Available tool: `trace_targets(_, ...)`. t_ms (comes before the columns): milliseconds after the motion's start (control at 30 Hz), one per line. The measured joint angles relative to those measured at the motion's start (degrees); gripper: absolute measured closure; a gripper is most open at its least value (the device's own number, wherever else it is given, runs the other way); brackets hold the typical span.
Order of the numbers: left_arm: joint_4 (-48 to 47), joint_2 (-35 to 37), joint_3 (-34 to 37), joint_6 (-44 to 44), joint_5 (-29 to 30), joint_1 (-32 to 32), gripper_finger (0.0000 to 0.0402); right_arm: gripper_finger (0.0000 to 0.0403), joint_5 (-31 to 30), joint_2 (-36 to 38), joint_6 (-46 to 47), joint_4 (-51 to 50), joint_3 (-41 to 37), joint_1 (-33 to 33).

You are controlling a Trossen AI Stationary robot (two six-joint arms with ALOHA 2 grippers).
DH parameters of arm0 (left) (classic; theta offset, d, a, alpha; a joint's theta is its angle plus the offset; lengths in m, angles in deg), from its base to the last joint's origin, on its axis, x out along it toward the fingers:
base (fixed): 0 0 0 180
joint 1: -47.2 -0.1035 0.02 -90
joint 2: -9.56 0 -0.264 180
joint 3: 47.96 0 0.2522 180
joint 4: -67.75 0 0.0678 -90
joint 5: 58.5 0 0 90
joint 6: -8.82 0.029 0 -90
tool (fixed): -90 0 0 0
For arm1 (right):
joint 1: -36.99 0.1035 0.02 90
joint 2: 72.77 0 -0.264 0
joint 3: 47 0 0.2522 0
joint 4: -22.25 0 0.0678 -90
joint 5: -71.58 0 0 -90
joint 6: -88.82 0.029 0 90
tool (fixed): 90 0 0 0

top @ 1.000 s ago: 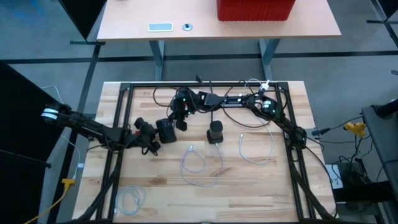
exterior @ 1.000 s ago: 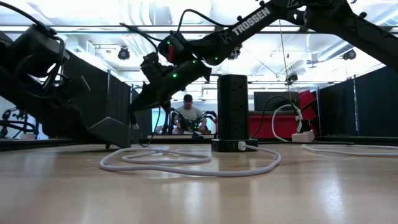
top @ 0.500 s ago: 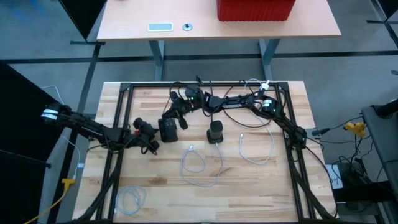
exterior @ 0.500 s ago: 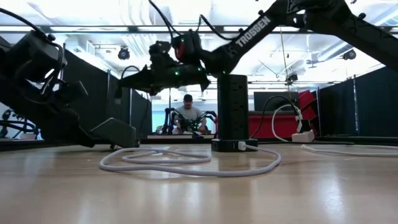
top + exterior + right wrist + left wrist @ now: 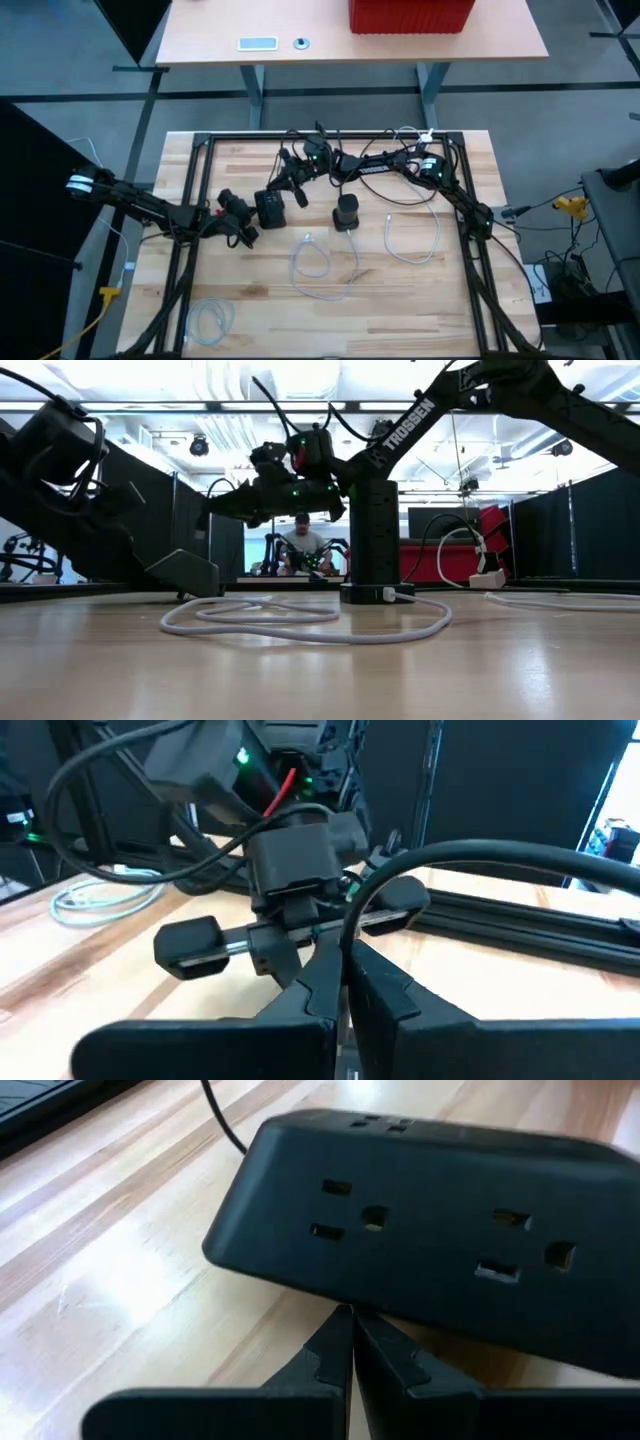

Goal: Insert USB
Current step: Insert the black charger cable into the left black outlet extension

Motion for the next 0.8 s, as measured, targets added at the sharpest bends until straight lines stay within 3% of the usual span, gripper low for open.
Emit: trace_targets(800, 0.23, -0.16, 0.00, 0.07, -0.15, 0.04, 0.0402, 0.0403, -1.78, -4.48, 1.80, 12.81, -3.28, 0.42)
